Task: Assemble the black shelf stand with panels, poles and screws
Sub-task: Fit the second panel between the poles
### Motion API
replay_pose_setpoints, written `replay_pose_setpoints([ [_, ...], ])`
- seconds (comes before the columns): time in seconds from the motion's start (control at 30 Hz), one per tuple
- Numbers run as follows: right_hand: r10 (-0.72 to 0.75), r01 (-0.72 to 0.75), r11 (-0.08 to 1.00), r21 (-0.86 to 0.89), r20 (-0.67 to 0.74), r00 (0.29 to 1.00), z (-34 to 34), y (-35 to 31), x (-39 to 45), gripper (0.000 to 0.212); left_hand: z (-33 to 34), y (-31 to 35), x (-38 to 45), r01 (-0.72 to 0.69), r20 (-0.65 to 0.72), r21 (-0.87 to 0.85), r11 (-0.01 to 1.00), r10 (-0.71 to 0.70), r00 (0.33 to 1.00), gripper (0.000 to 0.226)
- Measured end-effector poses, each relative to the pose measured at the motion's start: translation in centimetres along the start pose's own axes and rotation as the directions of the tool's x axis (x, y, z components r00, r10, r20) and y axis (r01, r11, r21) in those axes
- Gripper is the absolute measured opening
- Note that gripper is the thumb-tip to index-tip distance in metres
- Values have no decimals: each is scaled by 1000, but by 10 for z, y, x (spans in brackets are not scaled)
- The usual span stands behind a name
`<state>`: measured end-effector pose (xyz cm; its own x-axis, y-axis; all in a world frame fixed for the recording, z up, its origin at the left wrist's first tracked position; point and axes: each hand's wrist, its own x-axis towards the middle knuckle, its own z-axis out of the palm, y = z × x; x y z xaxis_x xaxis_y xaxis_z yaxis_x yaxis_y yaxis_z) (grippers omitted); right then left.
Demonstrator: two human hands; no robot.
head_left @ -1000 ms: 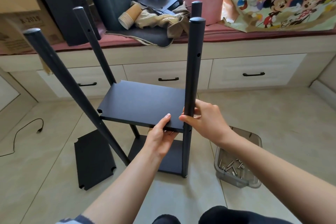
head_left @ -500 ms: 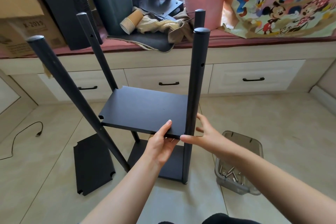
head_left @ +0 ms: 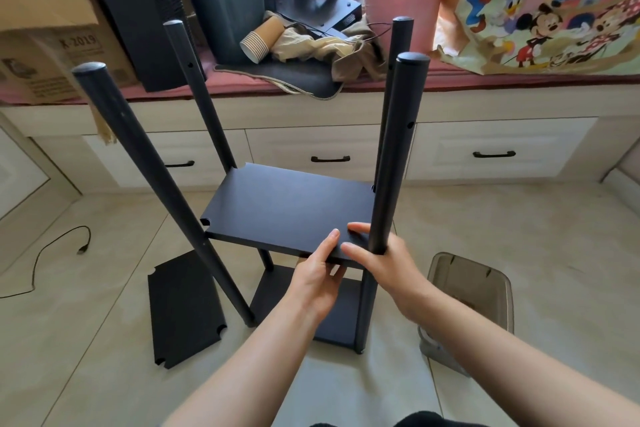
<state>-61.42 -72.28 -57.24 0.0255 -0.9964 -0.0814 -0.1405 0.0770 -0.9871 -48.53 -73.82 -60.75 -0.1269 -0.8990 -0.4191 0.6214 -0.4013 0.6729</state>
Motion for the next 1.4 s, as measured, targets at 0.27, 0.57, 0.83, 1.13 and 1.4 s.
replay_pose_setpoints([
  [0.27, 16, -6, 997, 74, -145, 989, 5, 9, 3, 35, -19, 13, -16, 39, 33, 59, 997, -41, 999, 53],
  [0.57, 76, -60, 989, 137, -116, 990, 0, 15, 2, 33, -86, 70, -45, -94, -228, 9, 996, 94, 969, 27],
  [0.83, 76, -64, 988, 141, -86, 993, 0, 15, 1, 35, -136, 110, -59, 62, -395, 854, 517, 566, 724, 55],
  [1.13, 79, -67, 988, 140, -83, 993, 0, 15, 2, 34, -123, 106, -26, -240, -279, 540, 807, 440, 854, 42],
  [1.4, 75, -66, 991, 117, -73, 994, -2, 14, 2, 37, -111, 108, -13, -301, -264, 411, 860, 428, 864, 35],
])
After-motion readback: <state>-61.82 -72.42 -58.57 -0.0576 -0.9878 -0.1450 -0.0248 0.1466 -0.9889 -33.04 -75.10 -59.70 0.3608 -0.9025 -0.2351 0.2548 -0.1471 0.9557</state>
